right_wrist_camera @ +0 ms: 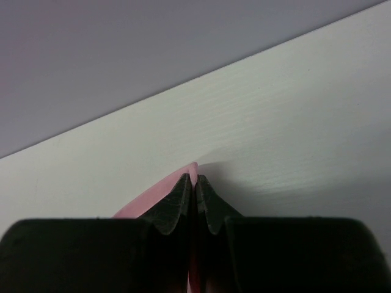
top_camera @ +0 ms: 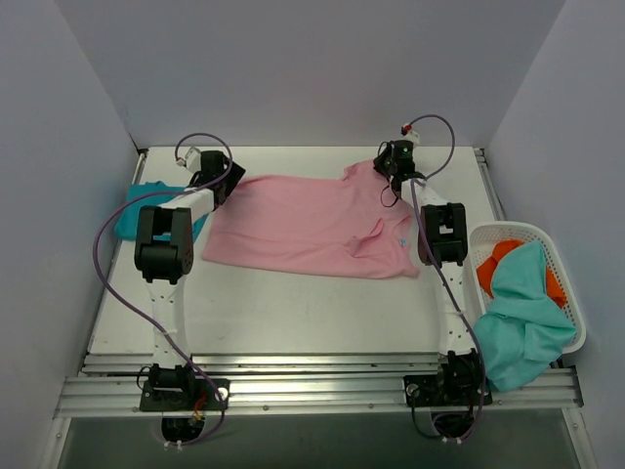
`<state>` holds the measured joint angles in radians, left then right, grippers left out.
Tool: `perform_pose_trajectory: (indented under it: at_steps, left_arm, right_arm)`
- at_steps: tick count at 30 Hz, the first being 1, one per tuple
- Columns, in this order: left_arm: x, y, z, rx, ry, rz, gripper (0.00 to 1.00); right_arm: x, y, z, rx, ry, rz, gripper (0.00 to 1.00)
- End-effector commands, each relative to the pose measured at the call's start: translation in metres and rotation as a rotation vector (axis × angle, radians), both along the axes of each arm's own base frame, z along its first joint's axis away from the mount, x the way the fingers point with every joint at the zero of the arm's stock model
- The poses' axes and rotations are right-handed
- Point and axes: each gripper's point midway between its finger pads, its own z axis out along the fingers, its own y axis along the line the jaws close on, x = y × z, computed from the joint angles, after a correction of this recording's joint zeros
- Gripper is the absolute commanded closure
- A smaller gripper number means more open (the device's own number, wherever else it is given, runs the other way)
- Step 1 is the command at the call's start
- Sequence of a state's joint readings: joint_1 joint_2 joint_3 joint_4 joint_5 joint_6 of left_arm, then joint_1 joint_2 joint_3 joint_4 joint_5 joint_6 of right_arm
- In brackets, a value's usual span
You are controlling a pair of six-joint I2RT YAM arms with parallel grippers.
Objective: Fold and stack the t-shirts
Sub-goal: Grap the side of the flattened tshirt furthest away from the robot with both arms
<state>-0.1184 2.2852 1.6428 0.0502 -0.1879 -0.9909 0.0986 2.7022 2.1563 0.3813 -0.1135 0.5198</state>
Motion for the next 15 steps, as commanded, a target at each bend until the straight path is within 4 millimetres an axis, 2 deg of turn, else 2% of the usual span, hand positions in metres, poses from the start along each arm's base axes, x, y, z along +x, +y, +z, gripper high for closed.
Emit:
perform_pose_trajectory:
  at_steps: [1,6,15]
  left_arm:
    - [0.014,0.003,0.013,0.005,-0.033,0.017,0.11]
    - [0.019,0.004,0.002,-0.012,-0.025,0.022,0.15]
    - [0.034,0.009,-0.007,-0.039,-0.036,0.032,0.34]
  right_arm:
    - [-0.013,-0.009,-0.022,-0.030,0.100,-0.009,1.00]
    - [-0.014,-0.008,-0.025,-0.023,0.103,-0.005,1.00]
    - [-0.013,-0.007,-0.023,-0.022,0.097,0.000,1.00]
